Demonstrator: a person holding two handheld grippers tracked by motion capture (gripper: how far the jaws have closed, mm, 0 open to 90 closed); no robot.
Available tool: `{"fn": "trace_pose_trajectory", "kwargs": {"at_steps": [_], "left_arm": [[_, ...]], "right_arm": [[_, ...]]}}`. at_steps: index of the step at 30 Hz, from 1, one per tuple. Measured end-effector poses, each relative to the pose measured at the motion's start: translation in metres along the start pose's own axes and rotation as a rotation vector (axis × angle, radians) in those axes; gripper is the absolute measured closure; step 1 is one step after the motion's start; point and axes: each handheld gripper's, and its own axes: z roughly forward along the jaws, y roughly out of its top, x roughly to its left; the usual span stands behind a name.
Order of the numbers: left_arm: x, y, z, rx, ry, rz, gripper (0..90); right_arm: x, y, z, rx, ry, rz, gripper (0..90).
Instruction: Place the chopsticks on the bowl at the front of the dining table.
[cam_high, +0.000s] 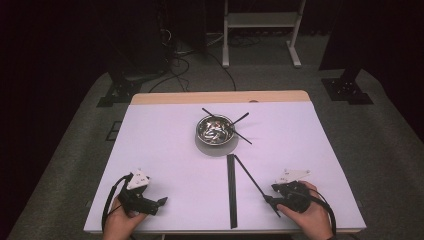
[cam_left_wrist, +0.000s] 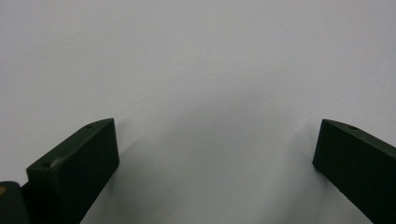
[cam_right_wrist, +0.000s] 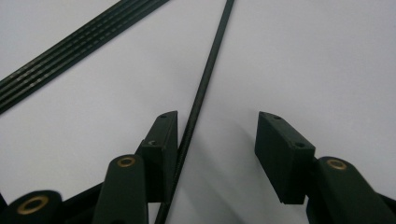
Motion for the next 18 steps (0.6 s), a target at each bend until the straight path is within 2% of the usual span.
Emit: {"fn": "trace_pose_trajectory", "kwargs": {"at_steps": [18], "left_arm": [[0.0,0.0,0.0,0.0,0.0,0.0,0.0]], "right_arm": [[-0.02,-0.005,-0.006,0.005,-0.06,0.02,48.0]]}}
